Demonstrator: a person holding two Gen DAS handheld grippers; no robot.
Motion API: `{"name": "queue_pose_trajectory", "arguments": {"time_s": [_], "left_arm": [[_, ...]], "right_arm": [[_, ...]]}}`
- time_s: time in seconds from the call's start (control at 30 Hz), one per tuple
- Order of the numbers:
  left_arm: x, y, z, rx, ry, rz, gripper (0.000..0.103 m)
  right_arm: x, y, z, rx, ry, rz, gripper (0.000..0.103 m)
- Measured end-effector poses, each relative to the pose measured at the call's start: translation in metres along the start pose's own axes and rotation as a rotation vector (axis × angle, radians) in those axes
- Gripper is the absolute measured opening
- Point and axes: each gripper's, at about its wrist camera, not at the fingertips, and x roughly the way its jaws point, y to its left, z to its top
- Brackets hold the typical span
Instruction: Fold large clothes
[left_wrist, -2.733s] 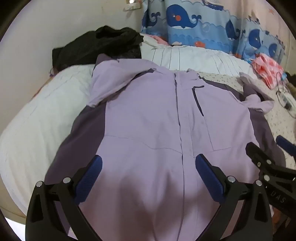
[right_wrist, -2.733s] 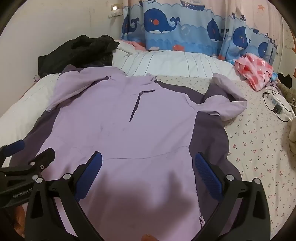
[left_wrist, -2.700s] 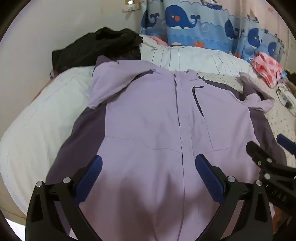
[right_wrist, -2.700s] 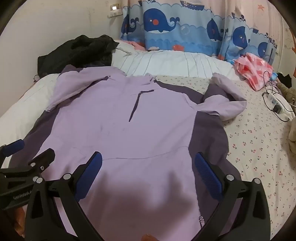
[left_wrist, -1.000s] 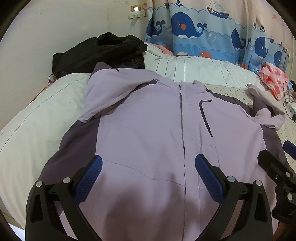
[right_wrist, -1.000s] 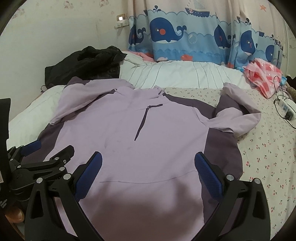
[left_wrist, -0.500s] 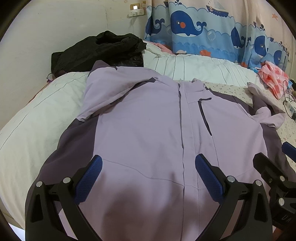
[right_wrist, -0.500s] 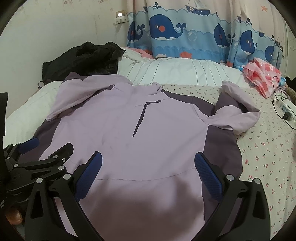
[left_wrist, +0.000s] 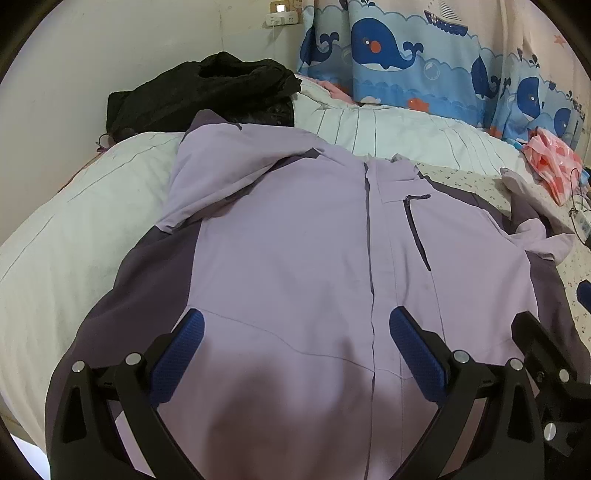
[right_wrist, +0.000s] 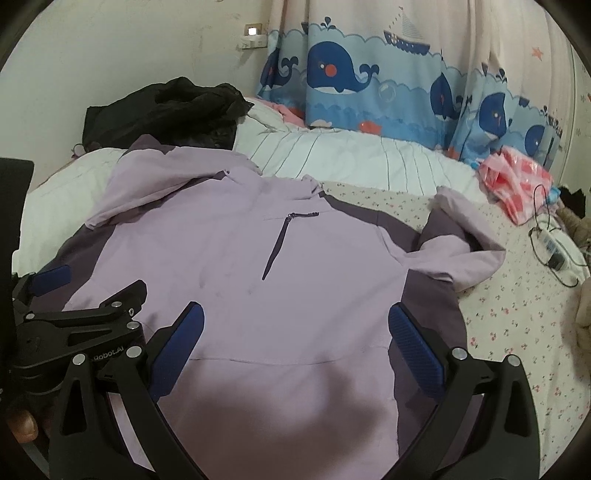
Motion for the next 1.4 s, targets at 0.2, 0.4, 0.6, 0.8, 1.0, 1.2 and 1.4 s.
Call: {"name": "queue_pose_trajectory", "arguments": {"time_s": [0.2, 0.4, 0.6, 0.8, 1.0, 1.2, 1.4], "left_arm": [[0.001, -0.003, -0.002, 0.011, 0.003, -0.001, 0.096], [0.0, -0.009, -0.002, 0.028, 0.001, 0.002, 0.096], [0.0, -0.013, -0.003, 0.038, 0.002, 0.003, 0.096], [0.0, -0.014, -0.003, 0.041, 0.004, 0.004, 0.096], [0.0, -0.014, -0.003, 0.044, 0.003, 0.006, 0.096], [0.0, -0.014, -0.002, 0.047, -0.003, 0.009, 0.096], [-0.002, -0.014, -0.002, 0.05, -0.004, 0.01, 0.096]], "right_arm": [[0.008, -0.005, -0.002, 0.008, 0.047, -0.031, 0.097], [0.01, -0.012, -0.001, 0.03, 0.059, -0.036, 0.097], [0.01, -0.016, -0.001, 0.047, 0.068, -0.028, 0.097], [0.012, -0.017, -0.001, 0.058, 0.077, -0.019, 0.097], [0.013, -0.019, -0.002, 0.071, 0.077, -0.016, 0.097], [0.016, -0.021, -0.003, 0.08, 0.09, -0.006, 0.097], [0.016, -0.021, -0.003, 0.082, 0.091, -0.005, 0.097]]}}
